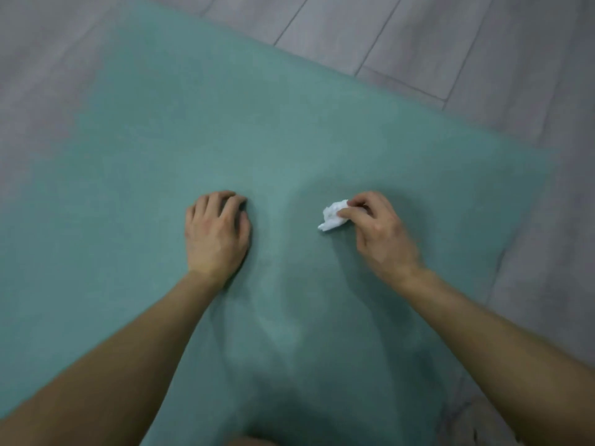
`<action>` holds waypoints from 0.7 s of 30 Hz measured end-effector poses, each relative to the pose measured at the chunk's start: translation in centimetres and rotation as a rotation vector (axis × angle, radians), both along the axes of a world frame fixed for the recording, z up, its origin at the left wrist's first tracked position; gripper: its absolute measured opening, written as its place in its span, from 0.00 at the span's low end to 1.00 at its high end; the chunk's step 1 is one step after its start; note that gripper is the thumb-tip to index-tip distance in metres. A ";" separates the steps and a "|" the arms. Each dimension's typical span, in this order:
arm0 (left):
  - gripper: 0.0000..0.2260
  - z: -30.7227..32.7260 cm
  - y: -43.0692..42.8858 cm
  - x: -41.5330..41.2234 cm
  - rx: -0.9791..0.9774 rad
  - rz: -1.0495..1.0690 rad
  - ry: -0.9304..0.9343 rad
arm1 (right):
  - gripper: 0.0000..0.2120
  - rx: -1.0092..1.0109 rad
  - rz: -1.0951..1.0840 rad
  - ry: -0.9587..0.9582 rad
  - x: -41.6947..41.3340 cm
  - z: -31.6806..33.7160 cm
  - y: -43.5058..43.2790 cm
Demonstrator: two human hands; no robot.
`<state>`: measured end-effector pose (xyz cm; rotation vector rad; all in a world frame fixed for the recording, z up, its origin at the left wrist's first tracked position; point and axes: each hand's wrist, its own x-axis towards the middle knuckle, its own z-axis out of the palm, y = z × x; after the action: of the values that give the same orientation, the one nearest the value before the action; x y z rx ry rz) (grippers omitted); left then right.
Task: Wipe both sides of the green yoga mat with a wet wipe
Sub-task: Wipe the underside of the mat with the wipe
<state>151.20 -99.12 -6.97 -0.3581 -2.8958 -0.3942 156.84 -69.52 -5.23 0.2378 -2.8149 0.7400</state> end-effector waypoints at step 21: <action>0.72 4.6 21.7 5.2 -0.236 0.089 -0.715 | 0.06 -0.090 -0.068 0.003 2.5 -0.7 12.8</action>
<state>156.37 -77.42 -2.36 -0.1324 -3.6572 -0.1858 159.38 -56.75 -5.91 0.1269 -2.7632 0.8481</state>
